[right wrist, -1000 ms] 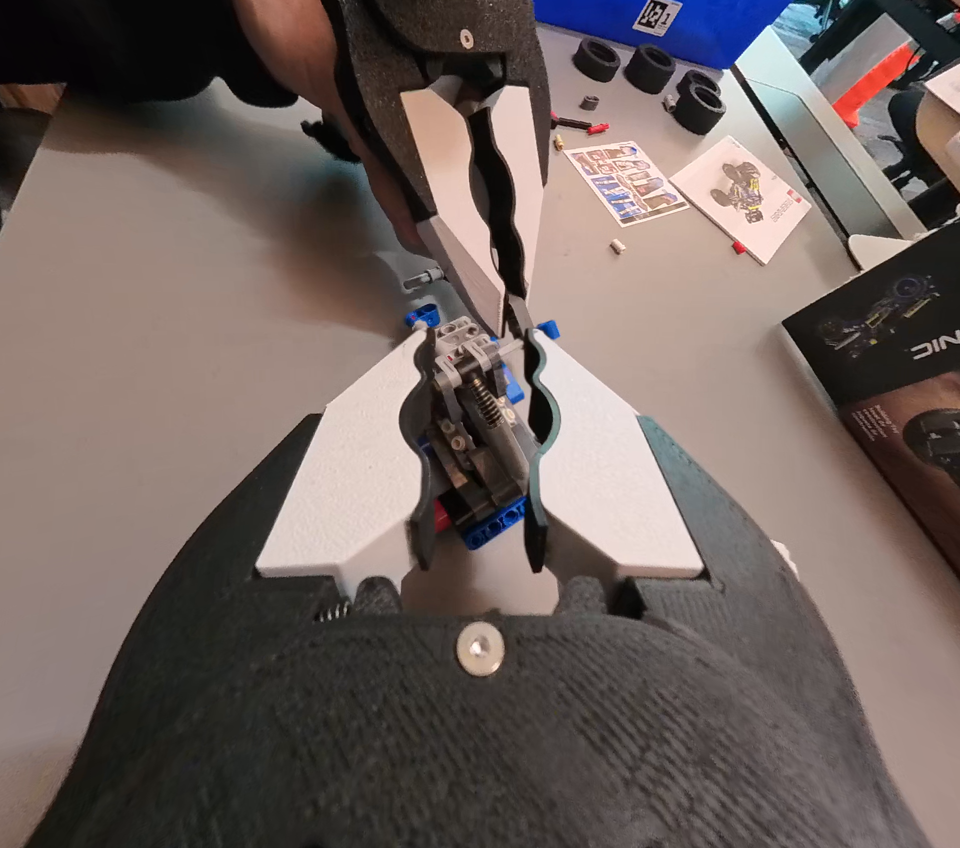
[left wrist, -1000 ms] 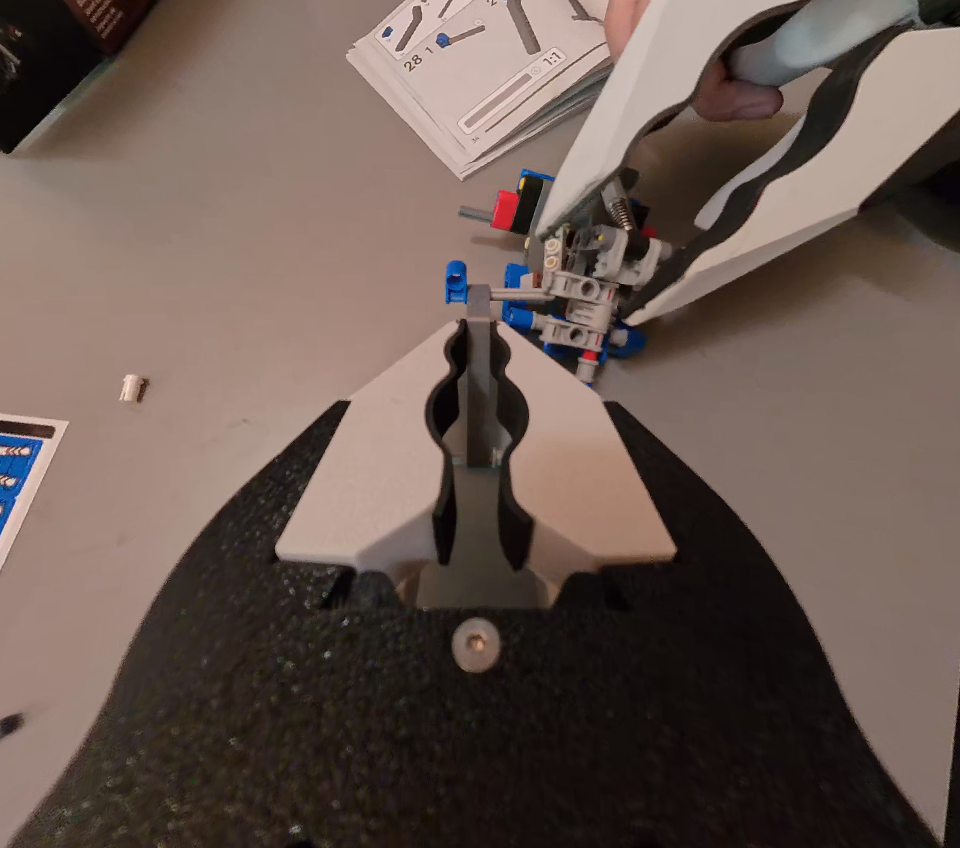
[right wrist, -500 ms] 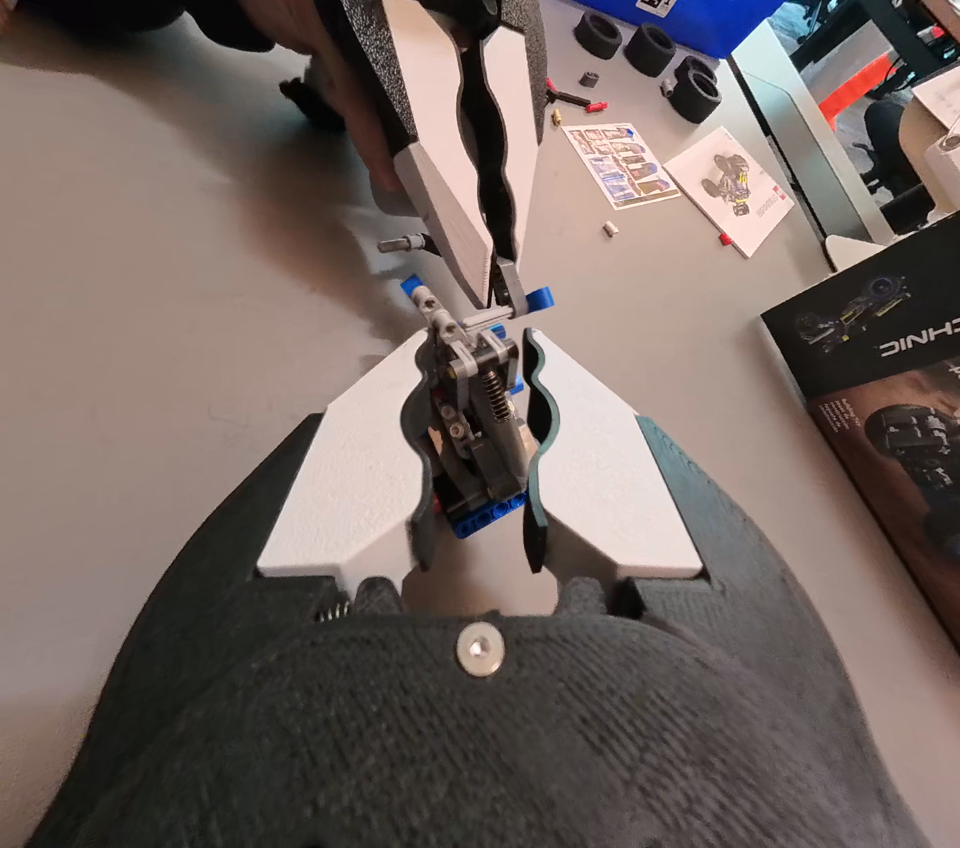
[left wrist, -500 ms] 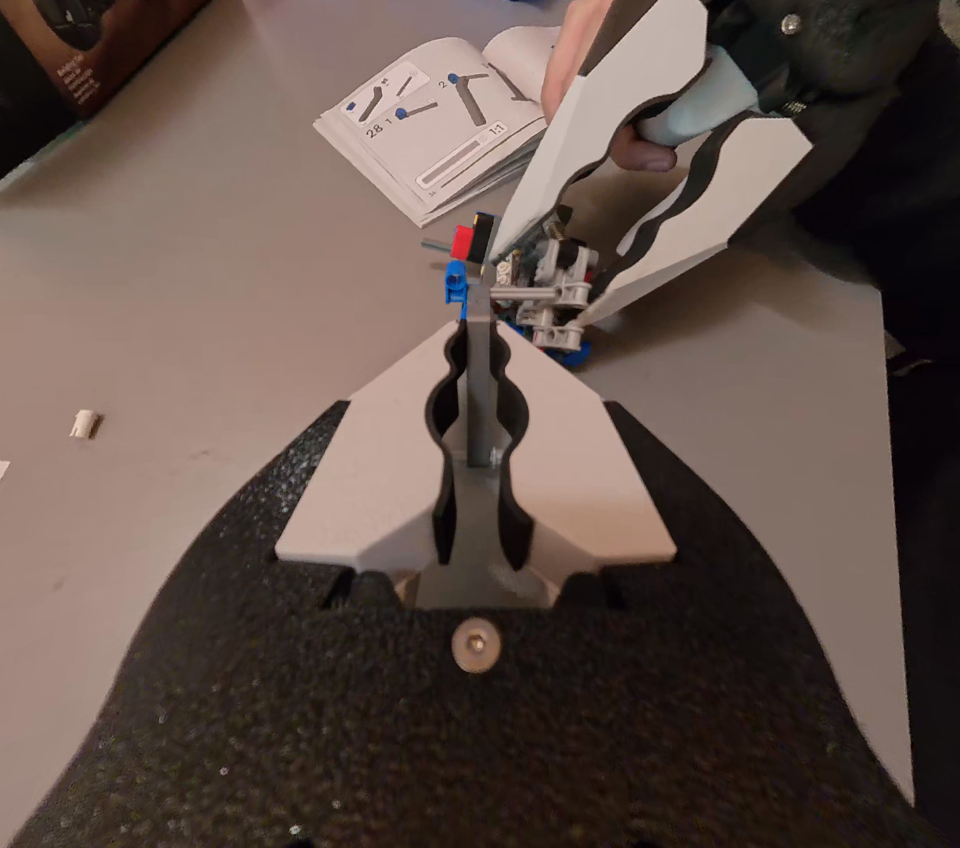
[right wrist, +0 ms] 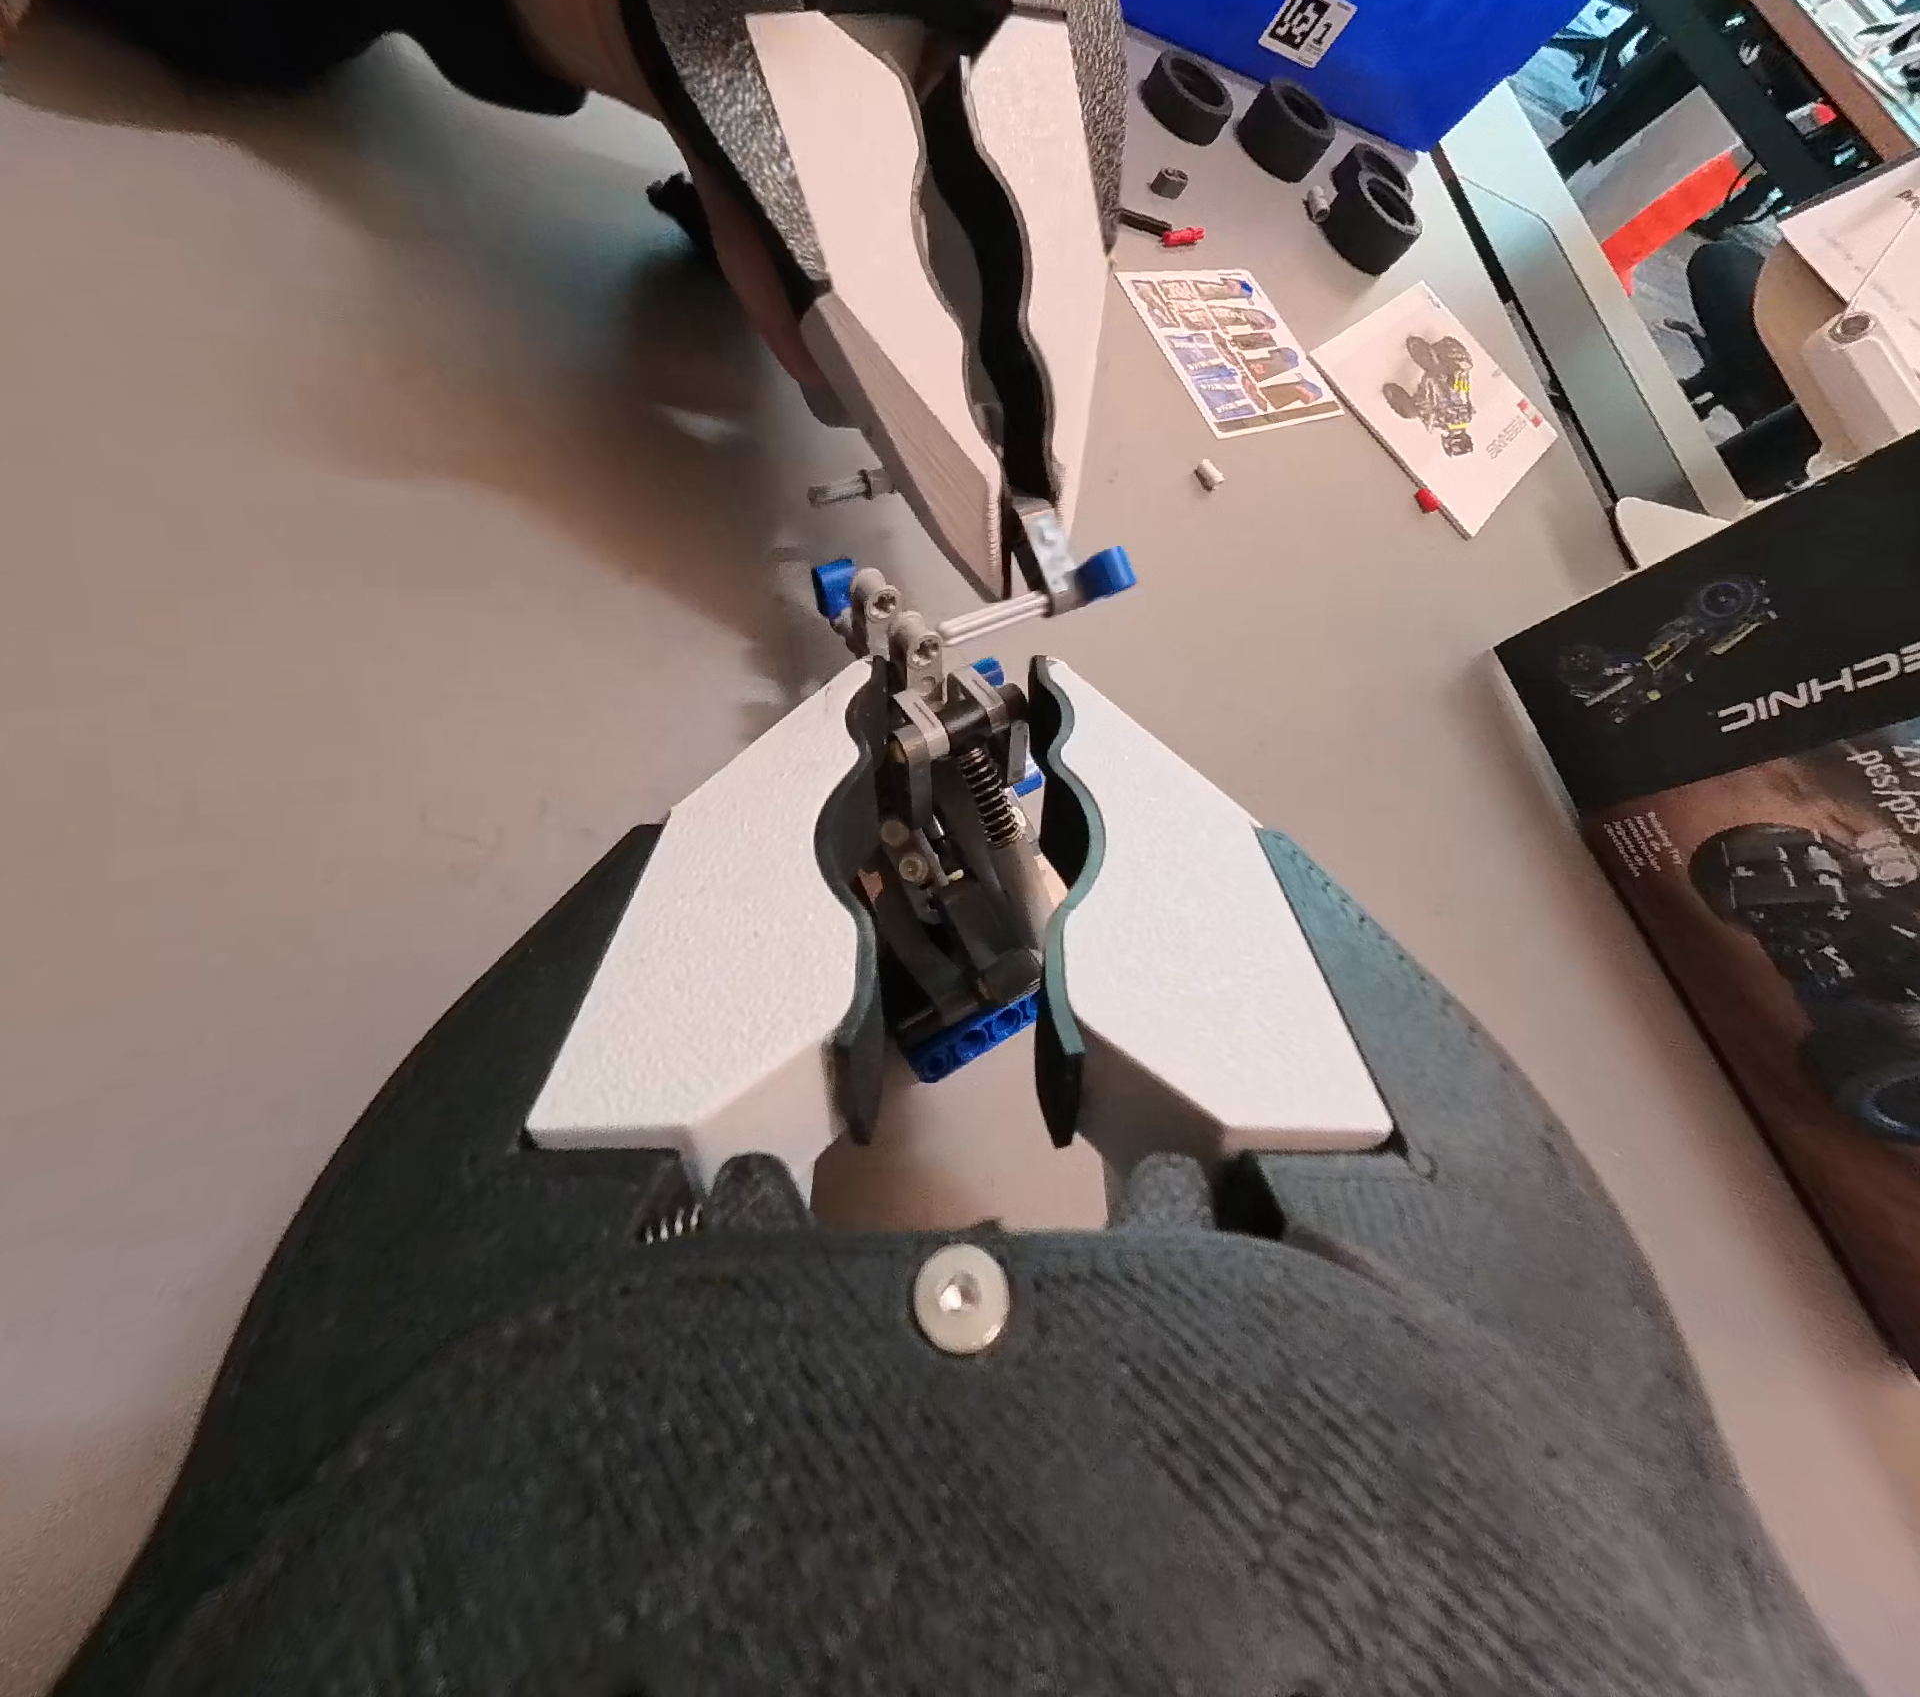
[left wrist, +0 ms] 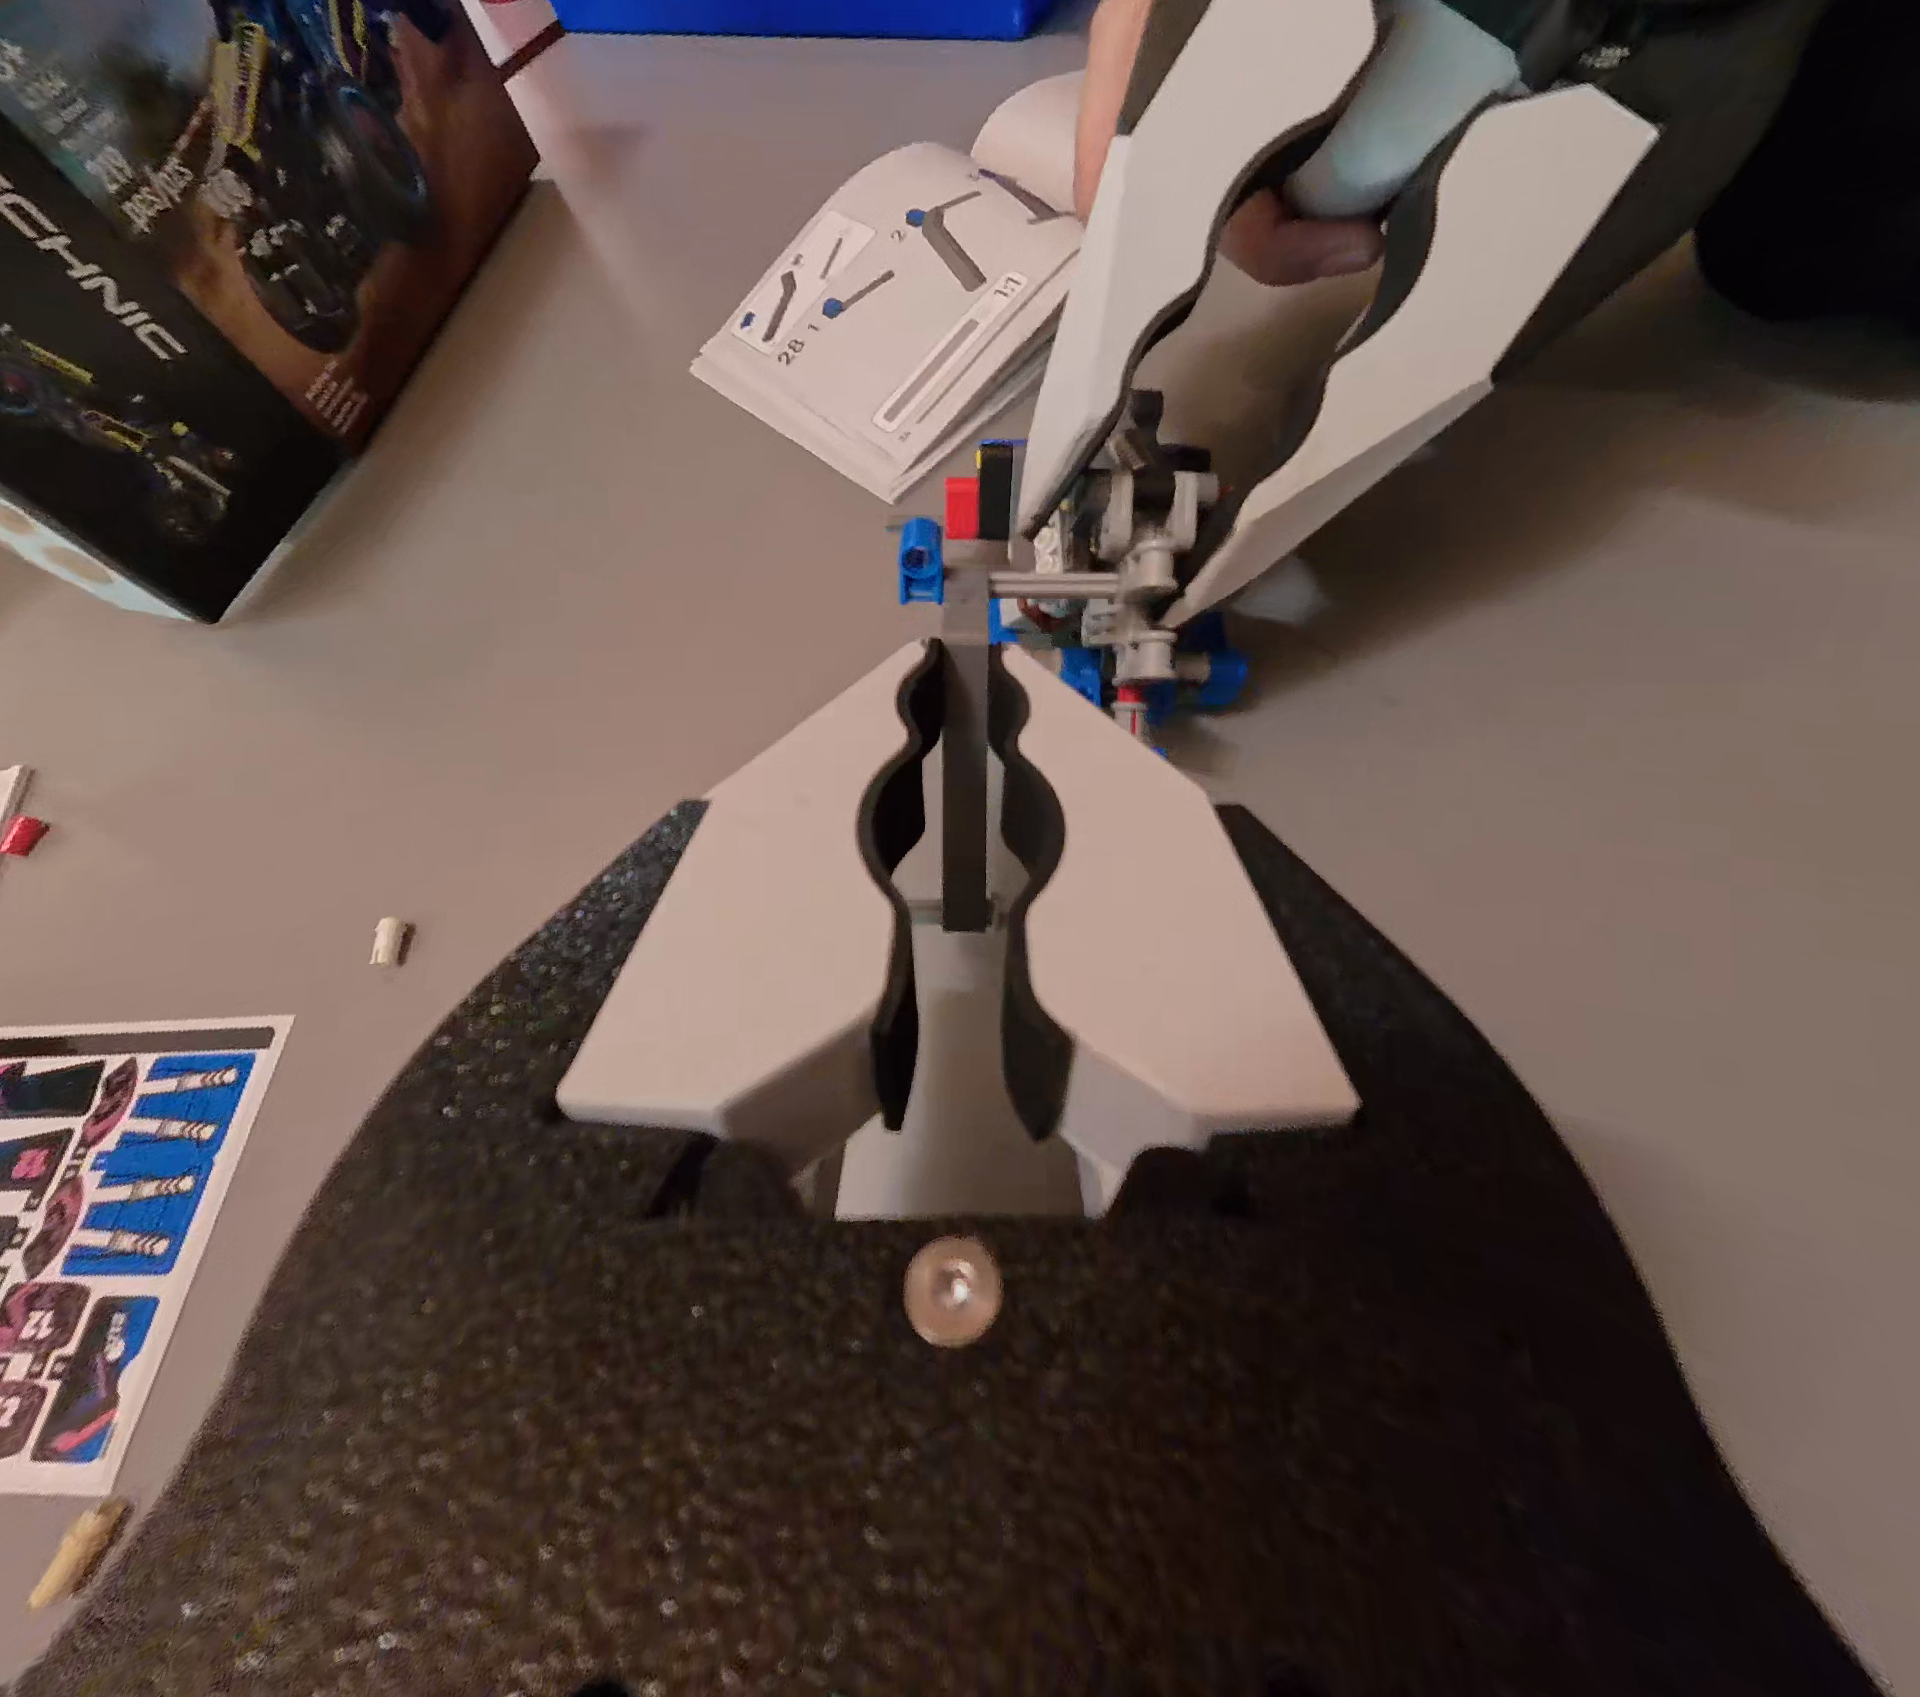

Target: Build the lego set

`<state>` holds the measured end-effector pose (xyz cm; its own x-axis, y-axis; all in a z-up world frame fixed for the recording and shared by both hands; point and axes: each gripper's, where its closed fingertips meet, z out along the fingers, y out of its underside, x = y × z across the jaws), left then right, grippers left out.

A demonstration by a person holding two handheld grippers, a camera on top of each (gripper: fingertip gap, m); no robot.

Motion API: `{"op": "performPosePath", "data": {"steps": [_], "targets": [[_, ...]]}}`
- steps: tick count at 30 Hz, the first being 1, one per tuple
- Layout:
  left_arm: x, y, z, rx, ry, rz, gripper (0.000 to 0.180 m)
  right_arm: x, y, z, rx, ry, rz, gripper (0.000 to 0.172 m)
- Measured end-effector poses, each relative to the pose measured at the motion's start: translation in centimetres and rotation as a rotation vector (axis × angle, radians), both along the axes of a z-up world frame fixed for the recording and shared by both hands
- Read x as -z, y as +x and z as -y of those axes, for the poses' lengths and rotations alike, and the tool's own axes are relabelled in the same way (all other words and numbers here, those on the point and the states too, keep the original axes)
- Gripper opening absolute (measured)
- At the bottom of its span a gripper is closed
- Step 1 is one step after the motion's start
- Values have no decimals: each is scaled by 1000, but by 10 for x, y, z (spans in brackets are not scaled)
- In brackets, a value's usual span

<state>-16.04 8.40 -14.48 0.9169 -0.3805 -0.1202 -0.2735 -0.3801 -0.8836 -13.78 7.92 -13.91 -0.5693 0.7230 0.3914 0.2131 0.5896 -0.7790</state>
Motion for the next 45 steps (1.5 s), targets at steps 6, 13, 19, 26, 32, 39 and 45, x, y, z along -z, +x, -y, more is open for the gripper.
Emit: {"op": "performPosePath", "data": {"steps": [6, 13, 19, 26, 32, 39, 45], "targets": [[-2, 0, 0, 6, 24, -29, 4, -9, -3, 1, 9, -39, -40, 29], [-20, -4, -5, -26, 152, -75, 5, -30, -5, -4, 83, -218, -47, 33], [-50, -4, -5, -46, 314, -157, 5, -54, -9, -4, 184, -415, -8, 22], [-50, -3, -6, -64, 317, -223, 5, -54, -15, -4, 242, -446, 3, 0], [-54, -6, -8, -91, 348, -232, 5, -58, -15, 0, 251, -507, 17, 14], [-62, -9, -7, -119, 392, -200, 5, -53, -22, -1, 279, -445, -5, 5], [-55, -11, -6, -113, 362, -194, 5, -49, -25, -1, 292, -359, -25, 6]]}}
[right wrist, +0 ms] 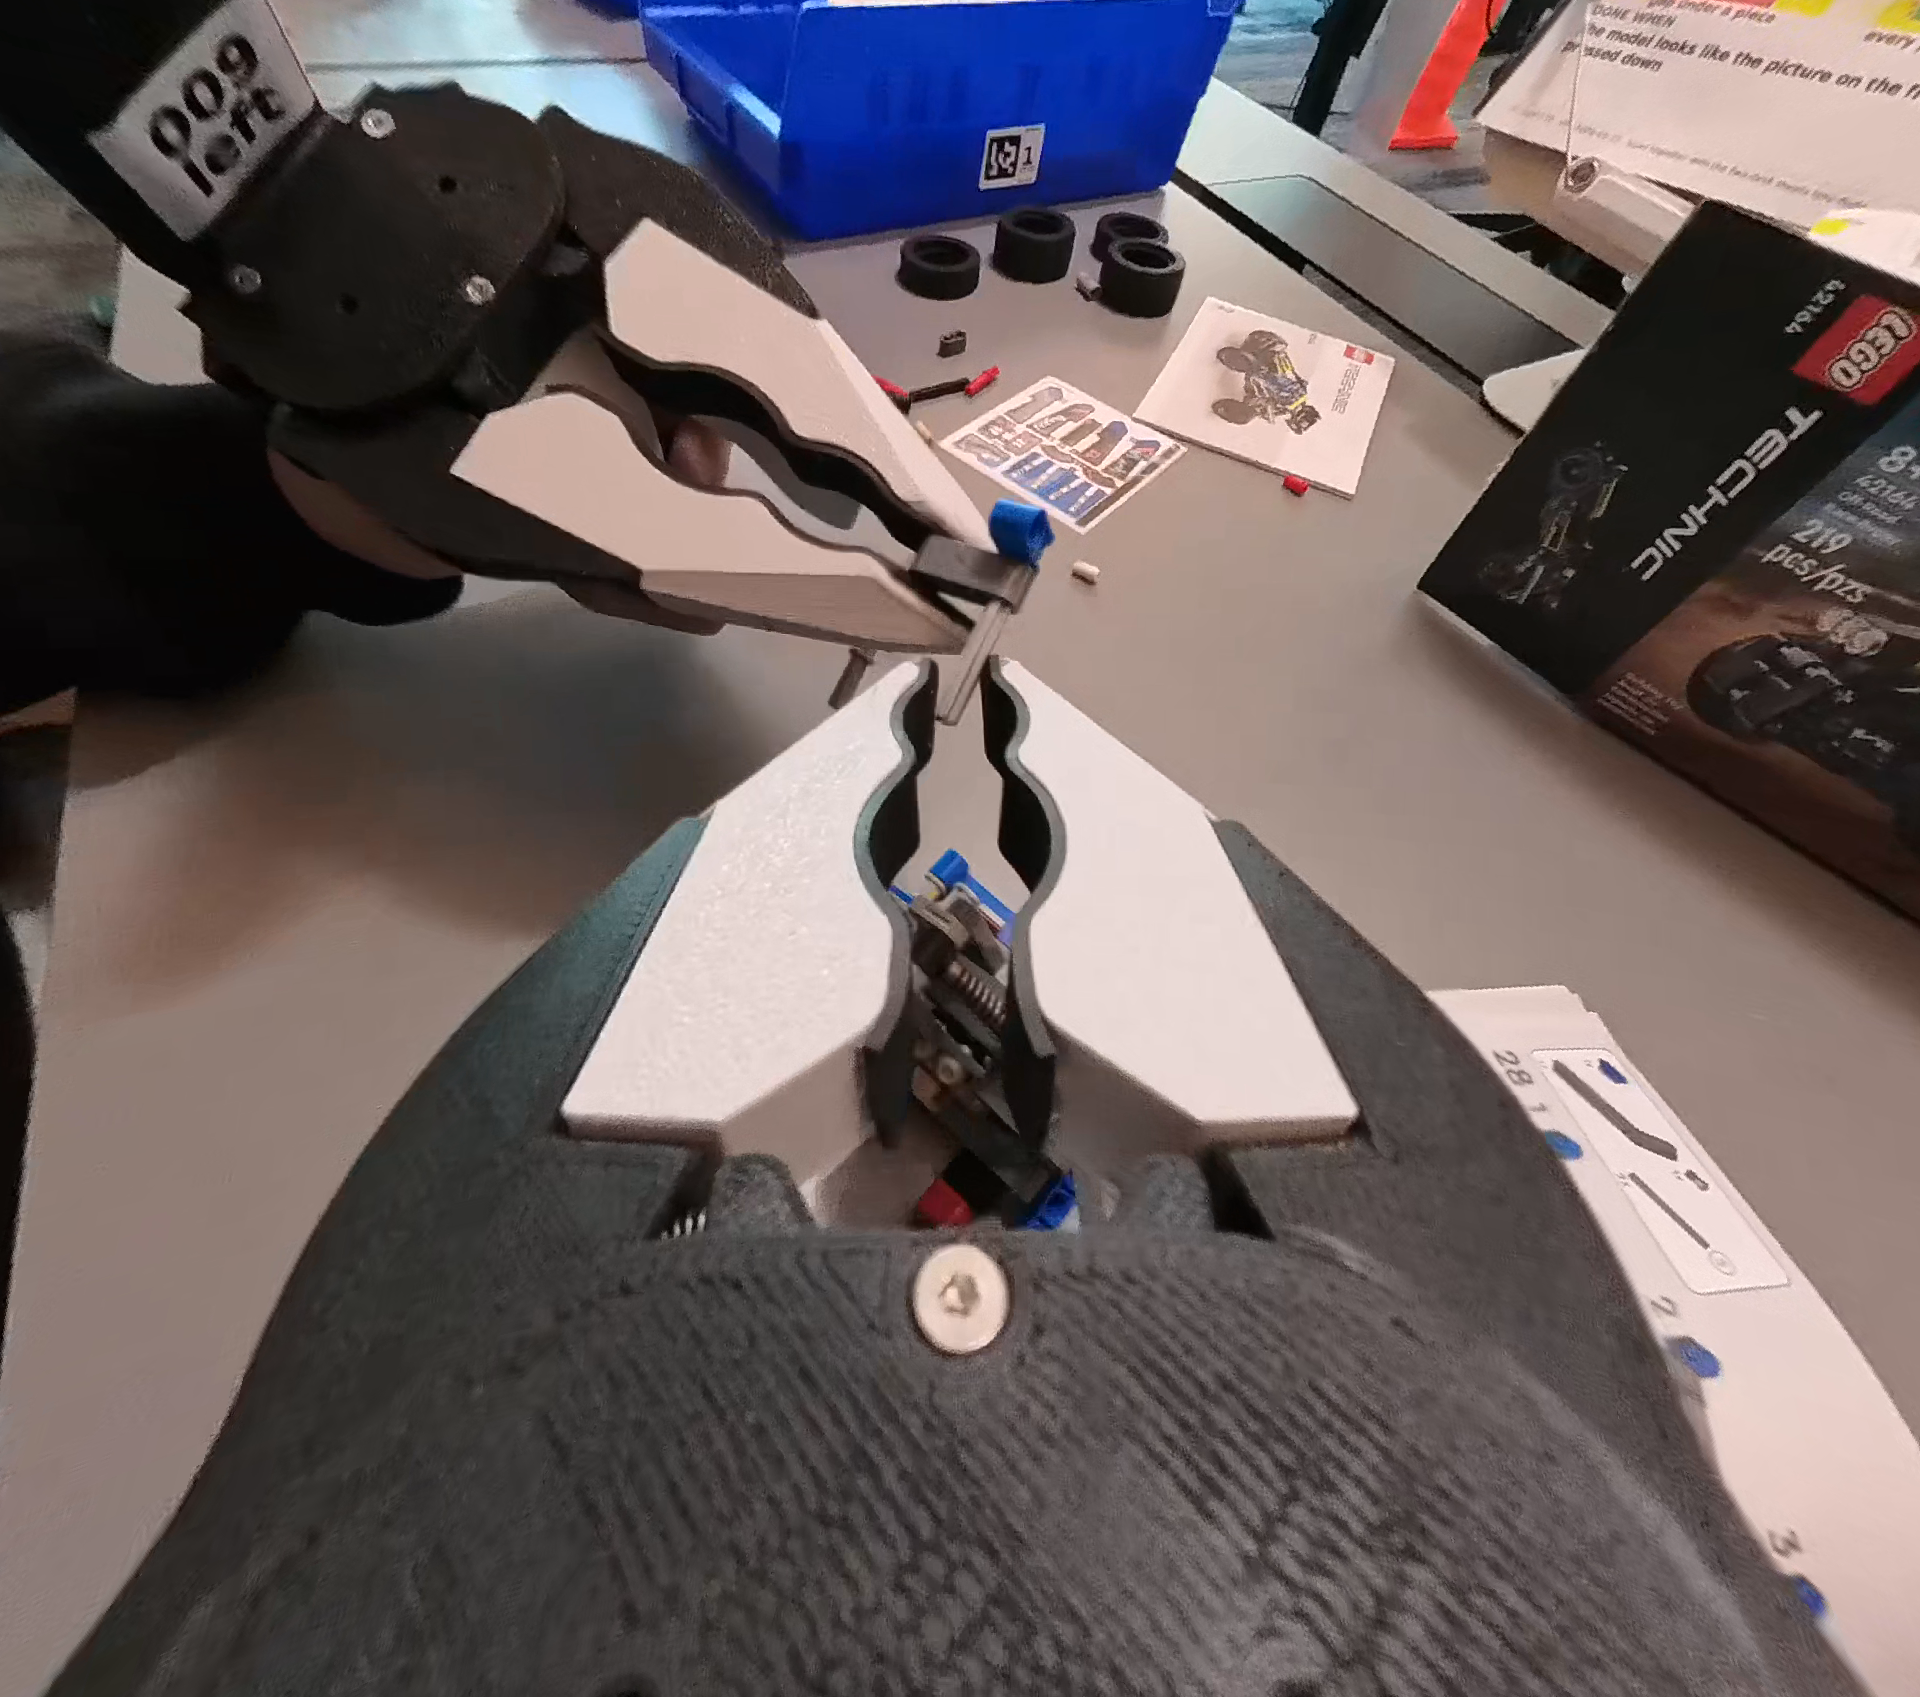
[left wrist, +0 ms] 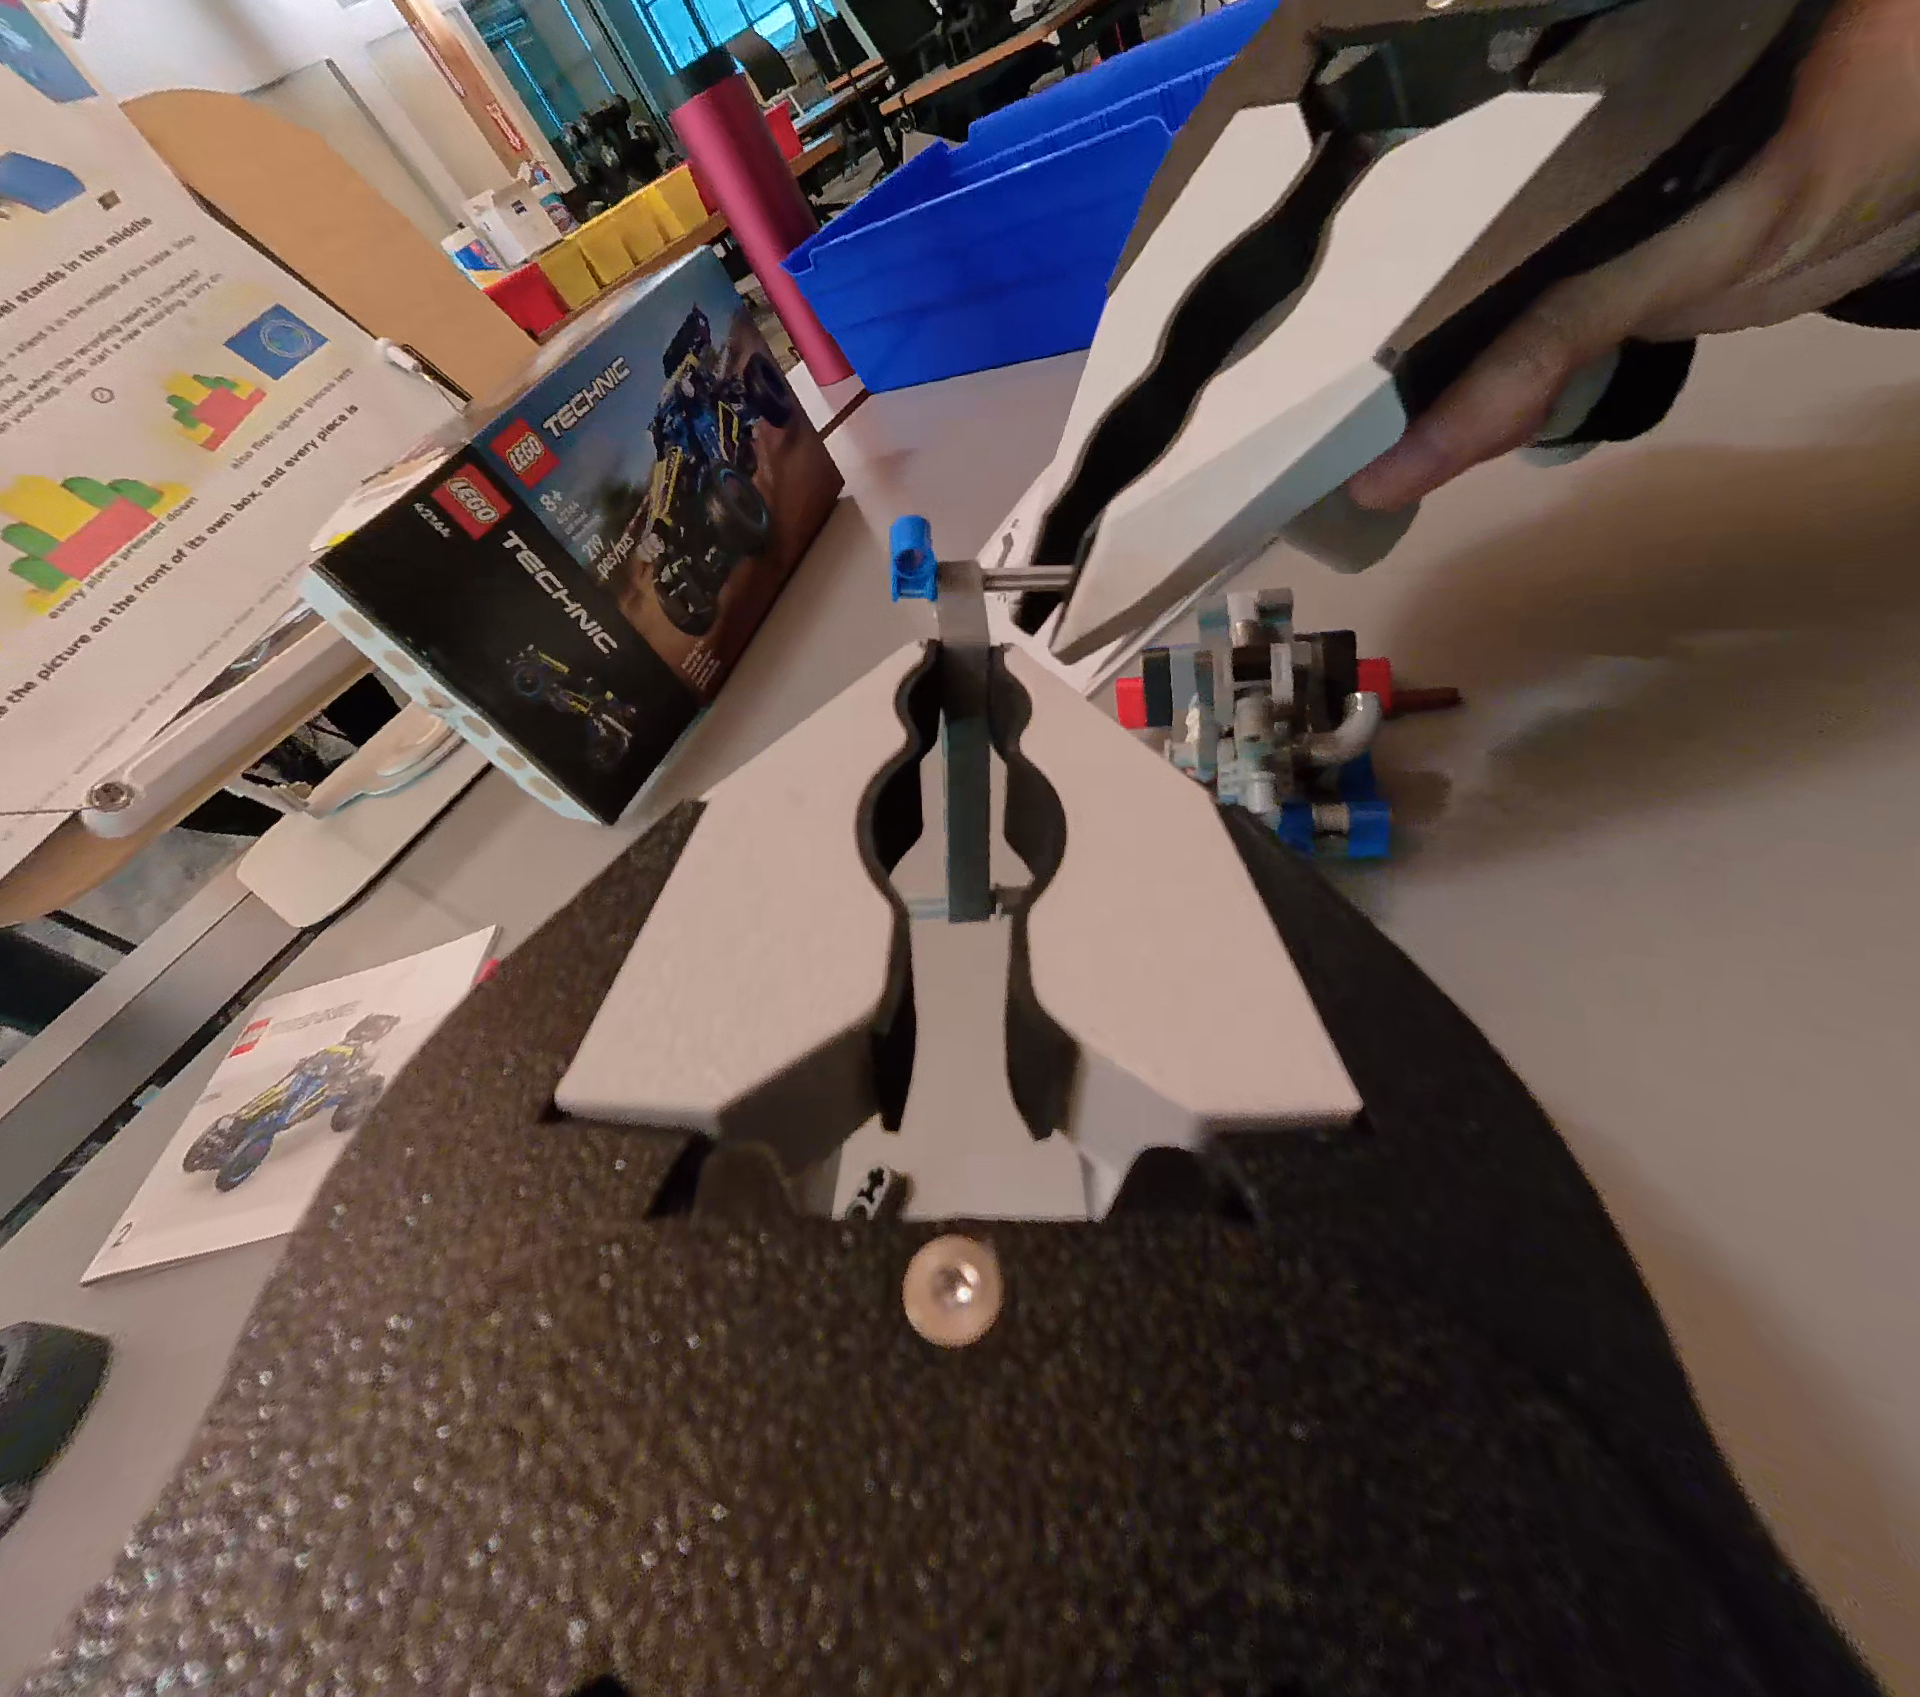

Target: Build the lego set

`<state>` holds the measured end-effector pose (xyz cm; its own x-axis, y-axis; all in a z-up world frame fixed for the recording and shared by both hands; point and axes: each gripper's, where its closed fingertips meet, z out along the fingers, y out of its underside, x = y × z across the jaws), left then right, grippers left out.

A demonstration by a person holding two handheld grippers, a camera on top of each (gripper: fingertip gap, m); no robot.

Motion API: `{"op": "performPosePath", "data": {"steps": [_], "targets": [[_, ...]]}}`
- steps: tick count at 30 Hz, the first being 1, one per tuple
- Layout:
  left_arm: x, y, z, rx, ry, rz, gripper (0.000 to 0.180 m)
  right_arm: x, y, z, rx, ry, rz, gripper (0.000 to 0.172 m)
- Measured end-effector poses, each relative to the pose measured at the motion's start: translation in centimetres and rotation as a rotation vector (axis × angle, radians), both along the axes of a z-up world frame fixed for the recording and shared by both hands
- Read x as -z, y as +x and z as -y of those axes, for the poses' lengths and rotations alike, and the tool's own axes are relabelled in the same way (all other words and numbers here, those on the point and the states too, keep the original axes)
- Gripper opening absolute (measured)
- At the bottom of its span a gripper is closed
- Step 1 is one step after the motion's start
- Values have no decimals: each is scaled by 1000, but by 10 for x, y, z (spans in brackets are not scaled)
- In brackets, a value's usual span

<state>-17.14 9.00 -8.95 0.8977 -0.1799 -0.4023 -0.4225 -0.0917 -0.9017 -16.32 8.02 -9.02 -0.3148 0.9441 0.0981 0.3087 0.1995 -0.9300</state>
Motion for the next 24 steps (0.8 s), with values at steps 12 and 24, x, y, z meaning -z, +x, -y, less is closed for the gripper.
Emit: {"op": "performPosePath", "data": {"steps": [12, 24], "targets": [[6, -5, 3, -104, -216, -132, 14, 8, -5, -8, 114, 9, 51, 1], [12, -10, 8, -122, -279, -86, 7, 8, -11, 1, 138, 7, 48, 2]]}}
